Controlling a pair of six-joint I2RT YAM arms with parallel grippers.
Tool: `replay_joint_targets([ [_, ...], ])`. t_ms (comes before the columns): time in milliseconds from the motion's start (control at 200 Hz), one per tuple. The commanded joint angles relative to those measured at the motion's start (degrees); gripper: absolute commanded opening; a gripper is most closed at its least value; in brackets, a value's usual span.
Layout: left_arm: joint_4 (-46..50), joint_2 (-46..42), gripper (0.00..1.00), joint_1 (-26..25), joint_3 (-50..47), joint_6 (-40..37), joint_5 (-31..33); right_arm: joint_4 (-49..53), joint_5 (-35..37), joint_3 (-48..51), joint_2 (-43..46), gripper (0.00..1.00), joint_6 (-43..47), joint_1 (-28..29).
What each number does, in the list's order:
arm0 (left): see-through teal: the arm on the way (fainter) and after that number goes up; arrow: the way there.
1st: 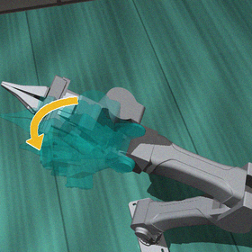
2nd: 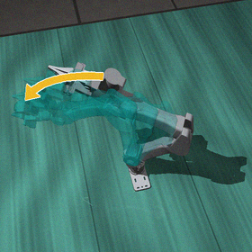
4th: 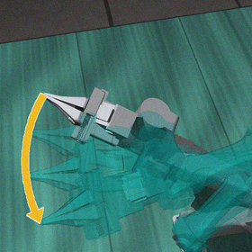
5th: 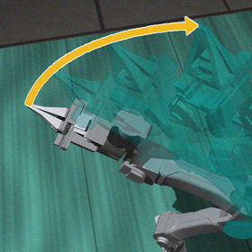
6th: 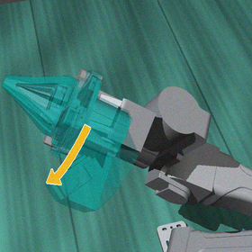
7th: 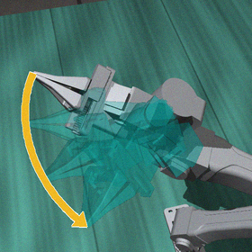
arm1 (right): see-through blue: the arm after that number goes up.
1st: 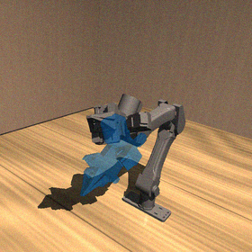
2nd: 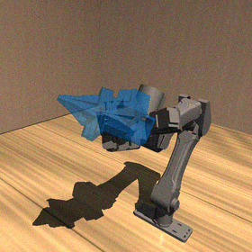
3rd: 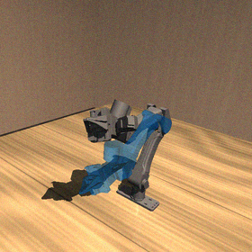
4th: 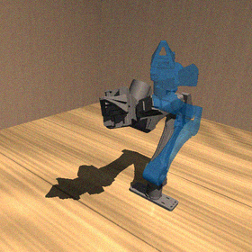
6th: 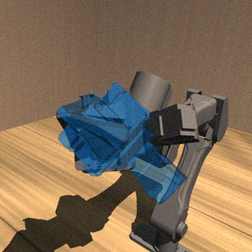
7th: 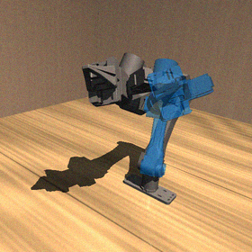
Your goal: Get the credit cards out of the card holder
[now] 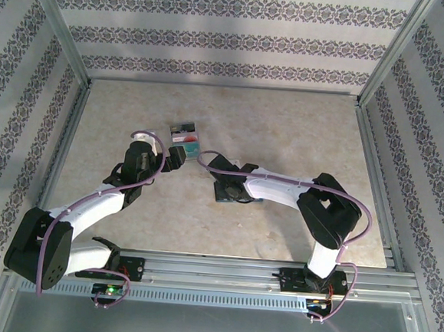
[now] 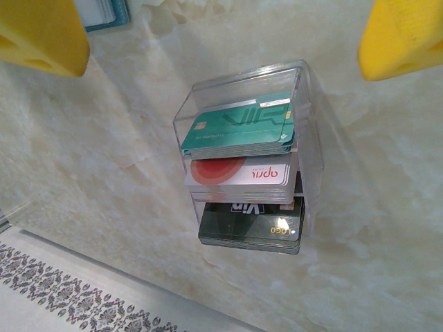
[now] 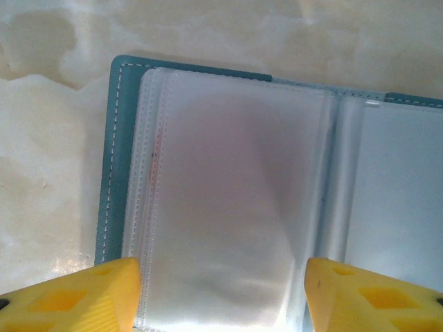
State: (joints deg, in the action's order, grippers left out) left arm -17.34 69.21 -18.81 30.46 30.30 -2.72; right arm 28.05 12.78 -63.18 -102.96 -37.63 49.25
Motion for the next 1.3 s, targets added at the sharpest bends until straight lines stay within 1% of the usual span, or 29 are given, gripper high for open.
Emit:
replay_joint_targets([
  [0,-0.93,0.8,0.99,-0.64,0.47,0.37,0.68,0.47,-0.35,-0.91,-1.49,0.66,-0.68,-0.46],
  [130,-0.92,0.75,0.99,-0.7,0.41,0.37,0.61,0.45,-0.9,-0.81,-2.75,0.65,-0.69,-0.56],
  [230,-0.54,0.58,0.99,-0.69,0.56,0.28,0.7,0.35,-1.34,-0.8,-3.16,0.58,-0.77,-0.77],
  [370,-0.51,0.4,0.99,-0.63,0.7,-0.24,0.44,0.25,-1.22,-0.46,-2.06,0.45,-0.69,-0.72],
  [555,0.06,0.16,0.99,-0.69,1.43,-1.18,-0.19,0.34,-0.32,0.03,0.15,0.38,-0.41,-0.94],
  [665,1.05,-0.1,0.99,-0.7,2.29,-1.93,-0.2,0.59,0.62,0.25,1.24,0.3,-0.26,-1.0],
  [705,1.54,-0.2,1.0,-0.74,2.61,-2.28,-0.2,0.75,1.14,0.33,1.59,0.24,-0.25,-1.16],
  [739,1.9,-0.35,0.99,-0.75,2.8,-2.48,-0.17,0.84,1.58,0.5,1.79,0.22,-0.25,-1.1],
  [829,2.38,-0.72,1.0,-0.8,2.98,-2.75,-0.17,1.36,2.44,0.6,2.28,0.22,-0.25,-1.35],
  [944,2.9,-1.31,1.0,-1.7,3.33,-4.06,1.14,2.49,4.28,0.73,2.91,0.28,-0.52,-1.53],
  [1029,3.86,-1.62,1.0,-3.38,4.03,-6.09,2.87,3.2,5.49,1.03,3.45,0.33,-0.52,-1.71],
  [1159,4.94,-1.54,1.0,-5.99,5.1,-8.95,5.54,4.24,6.84,1.96,4.23,0.34,-0.85,-2.21],
  [1294,4.91,-1.36,1.0,-7.62,5.49,-10.53,6.41,4.38,7.39,4.32,5.84,0.34,-1.57,-3.06],
])
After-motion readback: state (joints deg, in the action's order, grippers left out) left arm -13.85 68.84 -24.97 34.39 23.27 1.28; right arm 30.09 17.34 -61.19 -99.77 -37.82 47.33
